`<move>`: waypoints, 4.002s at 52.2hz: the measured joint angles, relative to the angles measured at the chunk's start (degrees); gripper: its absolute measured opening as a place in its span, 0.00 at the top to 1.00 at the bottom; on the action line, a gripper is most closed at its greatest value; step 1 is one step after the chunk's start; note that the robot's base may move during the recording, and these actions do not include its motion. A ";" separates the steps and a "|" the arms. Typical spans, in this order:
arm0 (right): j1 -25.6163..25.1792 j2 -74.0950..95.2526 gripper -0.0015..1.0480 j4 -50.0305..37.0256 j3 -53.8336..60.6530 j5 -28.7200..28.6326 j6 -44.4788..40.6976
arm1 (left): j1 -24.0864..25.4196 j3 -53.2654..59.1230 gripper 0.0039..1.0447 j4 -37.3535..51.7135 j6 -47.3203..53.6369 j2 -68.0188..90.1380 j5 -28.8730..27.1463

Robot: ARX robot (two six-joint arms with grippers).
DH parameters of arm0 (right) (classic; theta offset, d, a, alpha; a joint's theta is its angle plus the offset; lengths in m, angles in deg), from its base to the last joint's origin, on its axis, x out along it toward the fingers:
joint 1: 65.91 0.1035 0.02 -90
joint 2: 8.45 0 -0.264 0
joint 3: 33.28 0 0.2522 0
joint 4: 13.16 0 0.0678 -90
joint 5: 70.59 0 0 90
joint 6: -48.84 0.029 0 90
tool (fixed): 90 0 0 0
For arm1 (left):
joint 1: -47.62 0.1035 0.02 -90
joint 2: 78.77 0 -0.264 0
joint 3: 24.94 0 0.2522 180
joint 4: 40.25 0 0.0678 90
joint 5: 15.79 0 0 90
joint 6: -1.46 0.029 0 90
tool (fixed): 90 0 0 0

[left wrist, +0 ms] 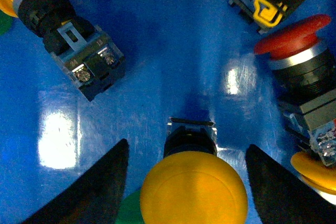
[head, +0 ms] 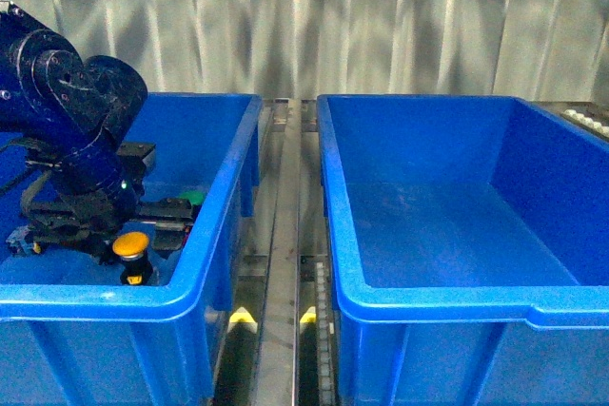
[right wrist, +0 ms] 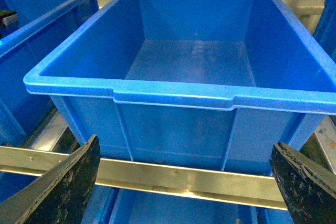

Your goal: Pick red and yellow buttons and place in box

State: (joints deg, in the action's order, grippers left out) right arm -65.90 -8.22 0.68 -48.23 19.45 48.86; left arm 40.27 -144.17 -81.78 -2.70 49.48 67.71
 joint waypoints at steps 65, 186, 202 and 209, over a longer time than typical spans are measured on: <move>0.00 0.00 0.06 -0.02 0.00 0.00 0.00 | 1.90 49.42 0.68 31.95 3.56 -54.51 10.05; -7.21 59.95 0.06 1.53 -48.89 4.20 86.53 | -24.81 8.28 0.68 38.53 -21.53 -15.54 56.08; -0.31 61.92 0.06 0.33 -51.25 7.17 90.90 | -26.27 6.91 0.68 38.16 -21.55 -15.52 56.08; 1.27 62.51 0.06 0.13 -52.06 7.72 91.95 | -26.47 6.71 0.68 38.14 -21.55 -15.37 56.04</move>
State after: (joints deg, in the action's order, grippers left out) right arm -64.63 54.29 0.81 -100.29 27.16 140.81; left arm 13.80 -137.46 -43.64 -24.25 34.11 123.75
